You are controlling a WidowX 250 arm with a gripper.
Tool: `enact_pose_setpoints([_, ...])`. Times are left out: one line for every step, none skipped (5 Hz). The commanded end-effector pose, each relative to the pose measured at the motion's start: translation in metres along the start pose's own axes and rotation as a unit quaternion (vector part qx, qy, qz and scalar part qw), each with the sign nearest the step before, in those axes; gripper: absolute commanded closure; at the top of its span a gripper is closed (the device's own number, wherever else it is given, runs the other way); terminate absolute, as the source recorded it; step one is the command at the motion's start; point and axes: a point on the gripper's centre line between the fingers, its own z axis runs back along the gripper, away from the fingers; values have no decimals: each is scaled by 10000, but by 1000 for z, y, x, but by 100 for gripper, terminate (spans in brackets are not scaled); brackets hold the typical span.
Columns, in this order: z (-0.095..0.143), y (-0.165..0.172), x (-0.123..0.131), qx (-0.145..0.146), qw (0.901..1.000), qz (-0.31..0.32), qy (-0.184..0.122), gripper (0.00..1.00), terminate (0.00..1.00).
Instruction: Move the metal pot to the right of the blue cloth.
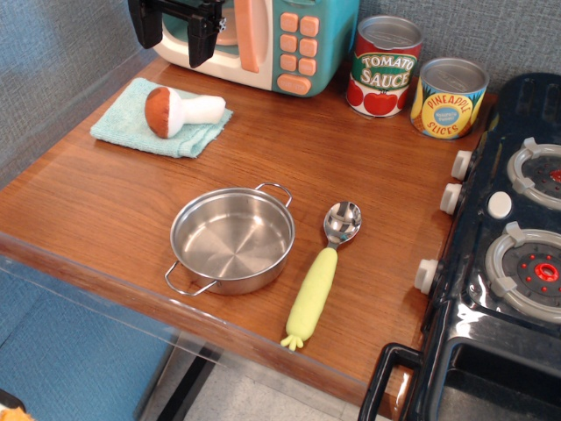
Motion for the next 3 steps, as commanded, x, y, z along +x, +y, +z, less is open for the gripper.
enact_pose_setpoints([0,0,0,0,10000,0,0,0,0])
enact_pose_setpoints([13,-16,-17,55,9994,-215,-278,0,0])
enact_pose_setpoints([33,-46,-36,117,9955,-705,-620,0,0])
